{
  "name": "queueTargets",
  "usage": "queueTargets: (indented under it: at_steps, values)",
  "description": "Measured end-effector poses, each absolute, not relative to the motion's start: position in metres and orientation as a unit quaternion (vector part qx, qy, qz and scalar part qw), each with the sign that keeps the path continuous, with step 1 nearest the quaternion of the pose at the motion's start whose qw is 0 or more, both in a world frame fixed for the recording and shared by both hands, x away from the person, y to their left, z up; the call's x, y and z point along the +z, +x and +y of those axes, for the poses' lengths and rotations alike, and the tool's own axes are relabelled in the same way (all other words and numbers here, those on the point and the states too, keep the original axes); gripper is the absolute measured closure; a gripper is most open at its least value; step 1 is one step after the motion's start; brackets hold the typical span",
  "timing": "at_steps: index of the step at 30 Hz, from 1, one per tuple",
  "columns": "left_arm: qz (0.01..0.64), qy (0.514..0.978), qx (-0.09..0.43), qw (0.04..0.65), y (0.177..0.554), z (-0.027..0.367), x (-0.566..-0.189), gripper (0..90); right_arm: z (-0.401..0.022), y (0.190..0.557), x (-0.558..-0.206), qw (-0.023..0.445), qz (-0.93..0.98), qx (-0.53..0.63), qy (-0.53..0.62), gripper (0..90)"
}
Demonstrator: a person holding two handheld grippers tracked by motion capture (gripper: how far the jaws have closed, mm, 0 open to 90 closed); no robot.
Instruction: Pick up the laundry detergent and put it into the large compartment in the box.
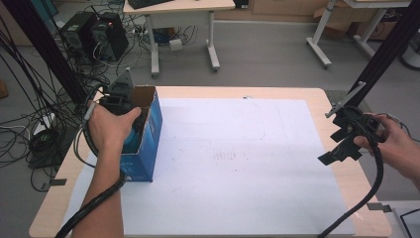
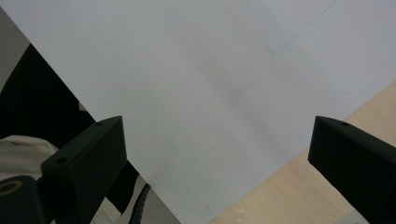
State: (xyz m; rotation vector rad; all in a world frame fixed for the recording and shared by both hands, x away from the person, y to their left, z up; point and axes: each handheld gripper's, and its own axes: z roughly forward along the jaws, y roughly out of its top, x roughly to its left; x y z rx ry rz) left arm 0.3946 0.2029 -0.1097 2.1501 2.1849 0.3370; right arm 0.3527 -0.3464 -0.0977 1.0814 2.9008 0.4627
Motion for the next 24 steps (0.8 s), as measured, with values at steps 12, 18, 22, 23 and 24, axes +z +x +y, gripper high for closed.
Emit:
queueTargets:
  at_steps: [12,18,22,23,24]
  values:
    - [0.709,0.696,0.106,0.025,0.396,0.206,-0.119,38.3,-0.346,0.356,-0.099,-0.001,0.926,0.147,0.349,4.0]
    - [0.708,0.698,0.105,0.026,0.398,0.207,-0.123,38.2,-0.347,0.356,-0.100,-0.003,0.925,0.149,0.350,4.0]
    - [0.708,0.699,0.103,0.023,0.400,0.207,-0.123,38.2,-0.347,0.356,-0.100,-0.004,0.925,0.147,0.350,4.0]
    - [0.708,0.699,0.103,0.023,0.400,0.207,-0.123,38.2,-0.347,0.356,-0.100,-0.002,0.926,0.146,0.349,4.0]
    - [0.708,0.698,0.103,0.024,0.400,0.207,-0.123,38.2,-0.346,0.355,-0.101,0.000,0.926,0.144,0.349,4.0]
